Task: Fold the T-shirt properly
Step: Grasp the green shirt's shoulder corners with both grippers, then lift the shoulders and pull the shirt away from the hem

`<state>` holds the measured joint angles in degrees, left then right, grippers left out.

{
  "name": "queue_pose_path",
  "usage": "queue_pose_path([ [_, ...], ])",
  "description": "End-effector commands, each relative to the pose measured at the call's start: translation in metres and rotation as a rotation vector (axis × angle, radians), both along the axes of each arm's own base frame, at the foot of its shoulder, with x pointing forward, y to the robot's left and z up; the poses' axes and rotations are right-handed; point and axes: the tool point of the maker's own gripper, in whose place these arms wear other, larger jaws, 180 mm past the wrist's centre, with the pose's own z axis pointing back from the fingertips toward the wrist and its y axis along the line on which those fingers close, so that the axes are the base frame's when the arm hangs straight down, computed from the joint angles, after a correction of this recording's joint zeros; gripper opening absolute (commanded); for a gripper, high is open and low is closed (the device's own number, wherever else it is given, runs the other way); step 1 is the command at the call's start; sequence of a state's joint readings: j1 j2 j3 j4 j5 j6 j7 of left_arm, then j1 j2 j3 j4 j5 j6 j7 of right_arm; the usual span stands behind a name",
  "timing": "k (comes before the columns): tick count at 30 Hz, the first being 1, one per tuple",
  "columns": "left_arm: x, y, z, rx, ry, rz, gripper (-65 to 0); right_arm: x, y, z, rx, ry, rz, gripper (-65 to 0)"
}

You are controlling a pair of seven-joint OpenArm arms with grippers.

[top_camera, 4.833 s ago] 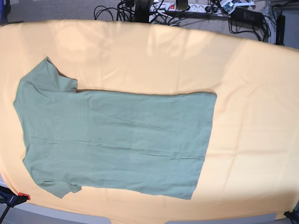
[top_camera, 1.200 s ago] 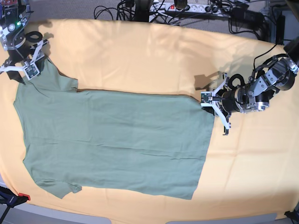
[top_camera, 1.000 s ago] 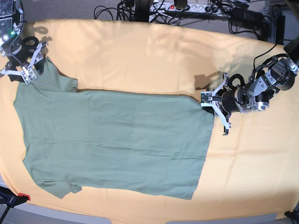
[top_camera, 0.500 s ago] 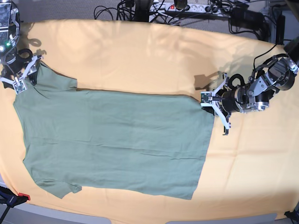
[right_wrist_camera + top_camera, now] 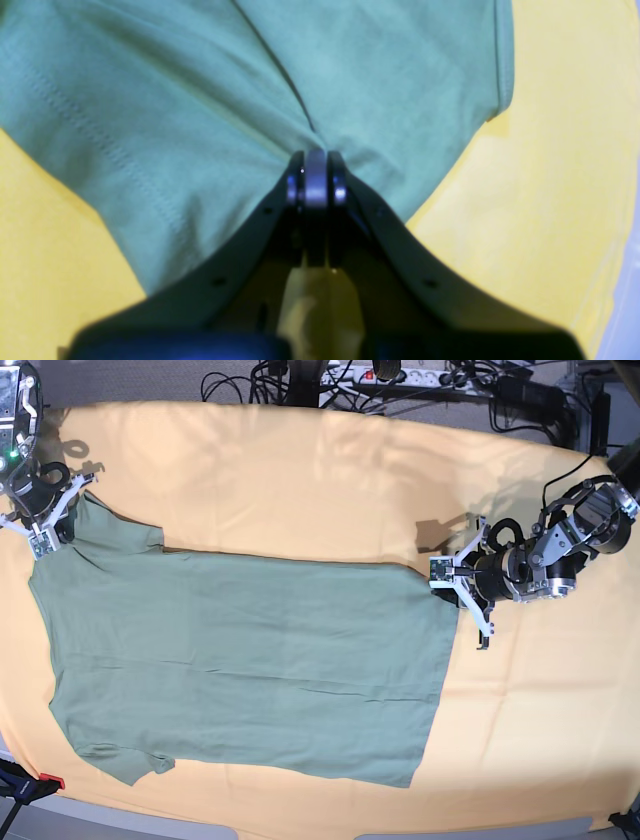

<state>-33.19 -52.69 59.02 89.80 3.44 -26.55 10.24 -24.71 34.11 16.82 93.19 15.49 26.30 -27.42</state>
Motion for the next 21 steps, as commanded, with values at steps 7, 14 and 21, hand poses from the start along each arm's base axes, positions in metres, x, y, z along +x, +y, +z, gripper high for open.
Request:
queue_pose_path([
  [7,0.022,0.007,0.024,0.001,-0.056,0.018,-65.0,0.016,-0.015,0.026,-0.061,-0.096,-0.041,-65.0],
  [14,0.009,-0.004,0.048,-0.100,-0.003,0.021,-65.0,0.016,0.002,0.045,-0.062,-0.119,0.045,-65.0],
  [21,-0.010,-0.001,0.058,-0.084,0.006,-0.028,-65.0,0.003,0.003,0.061,-0.154,-0.065,0.147,-65.0],
])
